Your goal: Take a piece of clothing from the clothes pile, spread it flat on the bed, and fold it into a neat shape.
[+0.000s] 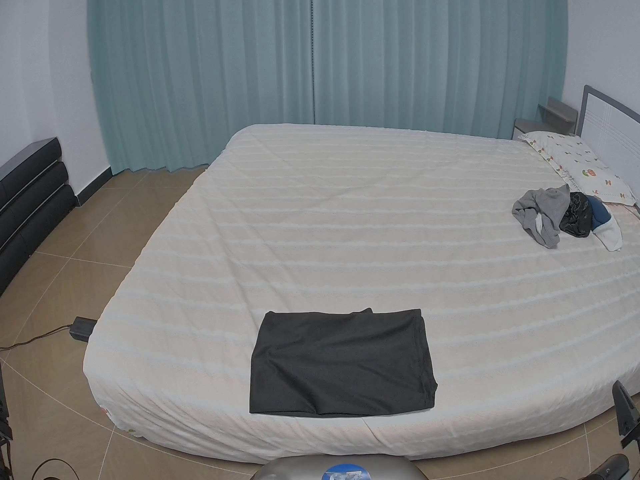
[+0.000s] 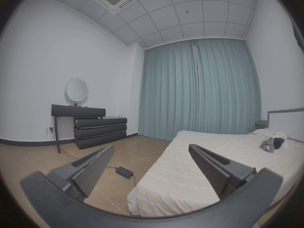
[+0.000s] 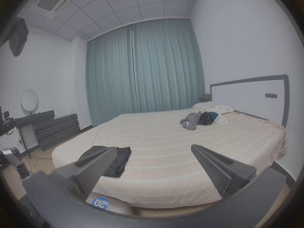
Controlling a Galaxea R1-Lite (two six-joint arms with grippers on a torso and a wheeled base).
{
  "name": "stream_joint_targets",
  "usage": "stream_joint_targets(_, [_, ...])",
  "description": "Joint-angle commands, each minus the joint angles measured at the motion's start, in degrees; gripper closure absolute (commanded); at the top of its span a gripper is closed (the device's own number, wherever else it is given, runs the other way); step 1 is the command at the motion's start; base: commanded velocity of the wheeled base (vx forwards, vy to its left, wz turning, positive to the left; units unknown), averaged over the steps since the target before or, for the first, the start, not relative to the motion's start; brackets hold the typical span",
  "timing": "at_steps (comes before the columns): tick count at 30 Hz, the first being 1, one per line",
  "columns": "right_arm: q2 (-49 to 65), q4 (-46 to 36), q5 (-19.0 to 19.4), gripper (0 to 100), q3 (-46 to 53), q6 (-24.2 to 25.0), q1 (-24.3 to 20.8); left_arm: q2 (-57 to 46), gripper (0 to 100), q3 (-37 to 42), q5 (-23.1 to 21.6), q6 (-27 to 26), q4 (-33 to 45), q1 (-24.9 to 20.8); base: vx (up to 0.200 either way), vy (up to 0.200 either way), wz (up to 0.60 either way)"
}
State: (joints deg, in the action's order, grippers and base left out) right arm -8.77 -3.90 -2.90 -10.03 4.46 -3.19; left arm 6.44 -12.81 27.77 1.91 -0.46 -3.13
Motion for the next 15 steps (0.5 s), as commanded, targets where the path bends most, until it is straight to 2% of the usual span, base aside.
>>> stream_joint_targets(1, [8.77, -2.87, 0.18, 0, 0.72, -2.26, 3.19, -6.17, 0, 1.3, -0.17, -3.23, 1.61, 2.87, 0.0, 0.0, 0.0])
stream_joint_targets(8, [8.77, -1.72, -0.17, 0, 3.62, -3.14, 3.19, -6.35, 0, 5.61, 0.0, -3.85, 0.46, 2.87, 0.0, 0.0, 0.0])
stream_joint_targets(10, [8.77, 3.55, -0.17, 0, 5.64, -3.14, 3.19, -6.26, 0, 8.07, 0.0, -3.14, -3.14, 2.87, 0.0, 0.0, 0.0])
stream_joint_targets(13, [8.77, 11.9, 0.35, 0, 9.86, -3.67, 3.19, -6.35, 0, 12.81, -1.14, -2.62, -13.34, 2.87, 0.0, 0.0, 0.0])
stream_joint_targets(15, [8.77, 13.83, 0.53, 0, 9.86, -5.34, 3.19, -6.26, 0, 12.81, -3.86, -2.09, -14.92, 2.87, 0.0, 0.0, 0.0])
